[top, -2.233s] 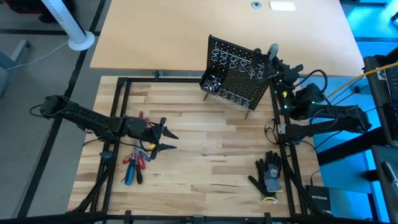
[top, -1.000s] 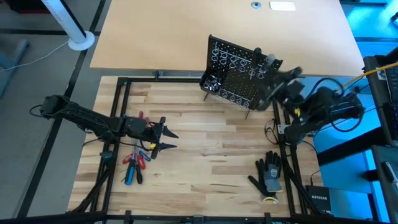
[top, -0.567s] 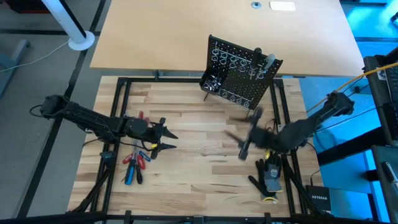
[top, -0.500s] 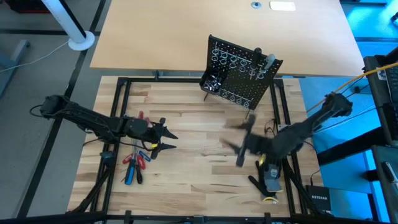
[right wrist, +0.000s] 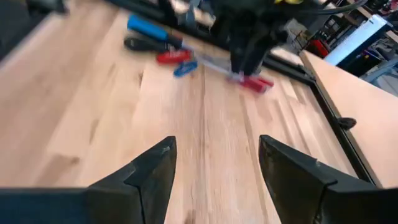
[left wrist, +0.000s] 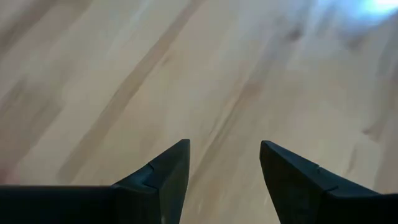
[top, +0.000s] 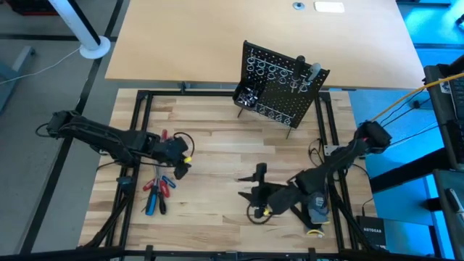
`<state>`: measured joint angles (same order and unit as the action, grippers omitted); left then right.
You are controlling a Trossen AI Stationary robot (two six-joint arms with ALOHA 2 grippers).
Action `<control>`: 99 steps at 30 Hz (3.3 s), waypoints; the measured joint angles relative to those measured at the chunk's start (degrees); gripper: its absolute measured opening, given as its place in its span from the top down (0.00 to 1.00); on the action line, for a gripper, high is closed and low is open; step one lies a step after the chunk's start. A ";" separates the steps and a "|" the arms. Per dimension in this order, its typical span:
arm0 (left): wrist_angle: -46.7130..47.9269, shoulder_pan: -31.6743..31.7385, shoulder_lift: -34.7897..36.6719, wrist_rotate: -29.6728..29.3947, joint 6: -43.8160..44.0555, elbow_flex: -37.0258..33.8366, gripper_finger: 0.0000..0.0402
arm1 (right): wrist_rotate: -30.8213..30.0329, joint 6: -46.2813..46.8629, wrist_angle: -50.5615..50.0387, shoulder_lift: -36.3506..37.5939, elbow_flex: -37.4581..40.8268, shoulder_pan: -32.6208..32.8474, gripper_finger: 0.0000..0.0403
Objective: Hang tools onto peg board
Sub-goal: Hang the right red screwdriver on the black pegboard
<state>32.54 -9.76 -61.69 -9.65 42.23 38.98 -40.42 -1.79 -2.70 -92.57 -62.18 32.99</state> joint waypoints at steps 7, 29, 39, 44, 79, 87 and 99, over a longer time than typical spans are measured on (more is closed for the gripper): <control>15.74 -0.02 0.04 -0.78 13.18 0.81 0.54 | 2.29 0.08 -0.37 -3.48 0.01 -4.49 0.44; 20.84 1.31 0.04 -10.49 31.03 -5.61 0.54 | 9.03 0.01 0.79 -10.08 0.01 -10.18 0.44; 14.50 3.56 0.04 -11.56 31.00 -9.99 0.54 | 9.20 -1.65 3.00 -10.08 0.01 -10.18 0.44; 9.85 5.42 0.09 -11.96 30.59 -12.83 0.54 | 9.20 -1.59 3.05 -10.08 0.01 -10.25 0.44; -4.38 10.29 0.02 -13.09 17.30 -19.85 0.80 | 9.79 4.42 2.22 -10.08 0.01 -10.78 0.44; -12.04 10.36 -0.11 -15.29 12.08 -19.15 0.80 | 4.92 7.91 -0.13 -9.12 -0.03 -8.34 0.44; -15.42 10.16 0.67 -24.43 -5.88 -5.30 0.80 | -4.08 9.08 -0.78 -7.61 -0.05 -3.79 0.44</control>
<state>17.12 0.40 -61.03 -34.07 36.35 33.68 -44.50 7.29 -3.48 -100.17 -62.24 29.20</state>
